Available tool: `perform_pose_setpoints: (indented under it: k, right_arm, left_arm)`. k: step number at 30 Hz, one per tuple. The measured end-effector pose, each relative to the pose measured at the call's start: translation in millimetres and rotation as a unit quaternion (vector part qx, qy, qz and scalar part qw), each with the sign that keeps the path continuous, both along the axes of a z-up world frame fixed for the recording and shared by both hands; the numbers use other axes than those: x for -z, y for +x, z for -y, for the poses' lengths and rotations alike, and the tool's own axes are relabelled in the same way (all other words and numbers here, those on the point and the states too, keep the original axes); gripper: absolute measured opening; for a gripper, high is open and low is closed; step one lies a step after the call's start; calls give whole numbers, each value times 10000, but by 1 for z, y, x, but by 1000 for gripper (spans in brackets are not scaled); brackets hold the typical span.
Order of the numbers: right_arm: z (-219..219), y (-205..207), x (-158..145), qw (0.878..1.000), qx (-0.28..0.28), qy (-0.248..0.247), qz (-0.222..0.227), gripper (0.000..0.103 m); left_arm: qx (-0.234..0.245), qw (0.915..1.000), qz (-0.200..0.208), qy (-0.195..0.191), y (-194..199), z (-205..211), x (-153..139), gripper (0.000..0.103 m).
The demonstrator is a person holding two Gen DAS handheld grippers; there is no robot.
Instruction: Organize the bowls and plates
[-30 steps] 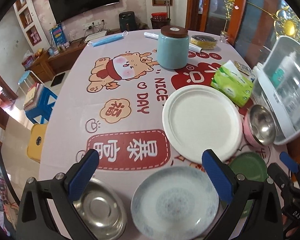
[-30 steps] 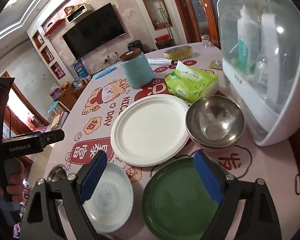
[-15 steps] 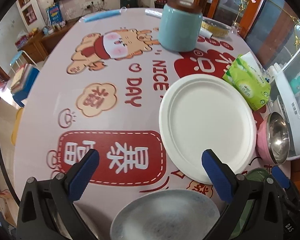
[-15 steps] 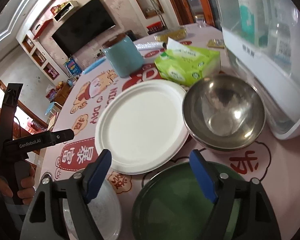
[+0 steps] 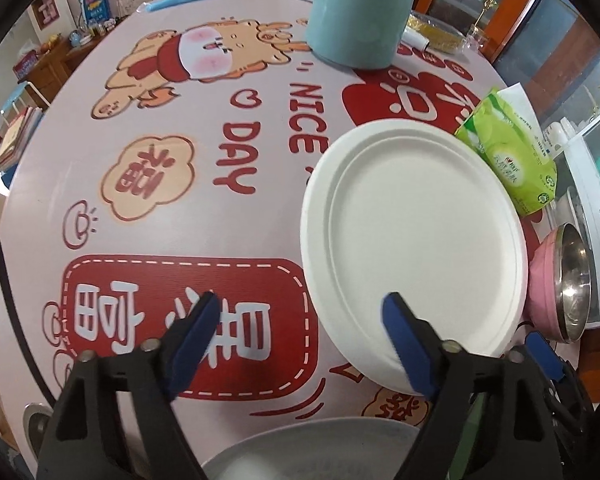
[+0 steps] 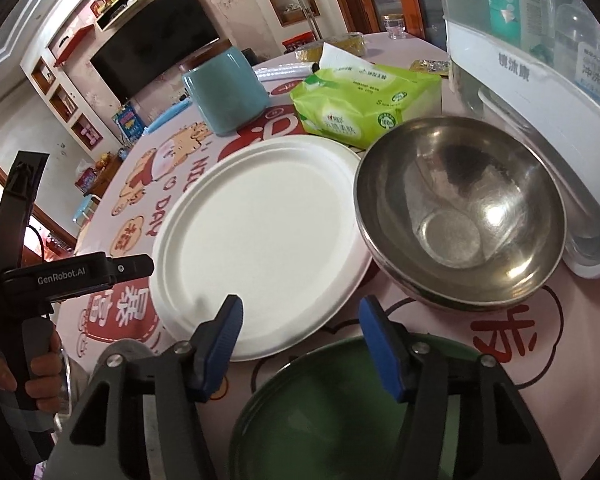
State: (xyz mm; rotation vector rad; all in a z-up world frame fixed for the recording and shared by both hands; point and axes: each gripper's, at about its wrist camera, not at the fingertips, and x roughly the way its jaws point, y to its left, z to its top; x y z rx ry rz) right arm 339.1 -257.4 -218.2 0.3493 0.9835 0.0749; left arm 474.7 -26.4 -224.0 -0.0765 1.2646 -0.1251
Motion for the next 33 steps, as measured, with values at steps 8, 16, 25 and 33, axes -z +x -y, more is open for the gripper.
perform_pose_setpoints:
  k: [8, 16, 25, 33]
  right_arm:
    - [-5, 7, 8, 9994, -8, -335, -77, 55]
    - [-12, 13, 13, 9981, -72, -607, -128, 55]
    - [-26, 21, 18, 9936, -209, -1083, -254, 55]
    - [-29, 21, 20, 9928, -306, -1130, -249, 57]
  left_arm:
    - [167, 9998, -116, -76, 6, 7, 12, 67]
    - [334, 9992, -208, -40, 13, 13, 17, 58]
    - [409, 9989, -197, 138, 17, 19, 23, 56]
    - [626, 9975, -114, 309, 13, 26, 22, 36]
